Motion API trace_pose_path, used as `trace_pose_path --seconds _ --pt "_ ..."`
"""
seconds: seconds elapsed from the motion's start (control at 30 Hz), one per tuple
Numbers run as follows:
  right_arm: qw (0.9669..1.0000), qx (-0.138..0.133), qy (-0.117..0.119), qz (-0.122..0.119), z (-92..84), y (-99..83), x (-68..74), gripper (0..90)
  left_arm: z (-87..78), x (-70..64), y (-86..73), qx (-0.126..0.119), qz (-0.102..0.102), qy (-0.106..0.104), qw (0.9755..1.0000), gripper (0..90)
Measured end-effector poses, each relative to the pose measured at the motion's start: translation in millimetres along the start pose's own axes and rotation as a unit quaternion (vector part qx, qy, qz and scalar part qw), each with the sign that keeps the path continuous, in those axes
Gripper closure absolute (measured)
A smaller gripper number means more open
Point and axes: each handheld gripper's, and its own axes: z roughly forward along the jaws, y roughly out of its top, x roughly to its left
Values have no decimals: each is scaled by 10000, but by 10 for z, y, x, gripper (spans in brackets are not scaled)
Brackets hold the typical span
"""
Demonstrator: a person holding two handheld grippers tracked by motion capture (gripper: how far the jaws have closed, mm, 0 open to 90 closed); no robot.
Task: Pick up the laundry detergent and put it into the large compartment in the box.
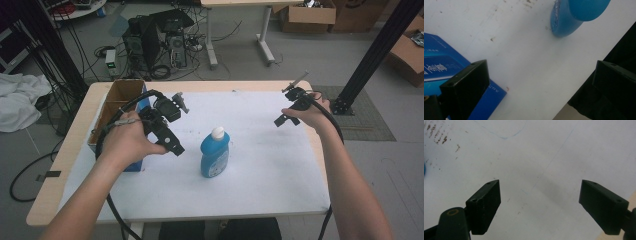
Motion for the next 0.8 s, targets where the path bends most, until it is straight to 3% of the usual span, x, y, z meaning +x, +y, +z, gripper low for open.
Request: trace_pose_path --seconds 0.3,0.63,0.8 --pt "10000 -36 -46 -26 -16 -3 6 176 -68 -31 9 -174 -67 68 9998 17" --pt "9999 -107 -47 -12 -65 -29 30 176 -166 -203 65 -516 -111 33 9986 20" --pt "9999 -133 -40 -37 -75 -28 41 176 -169 -271 123 -668 -228 -10 9975 17"
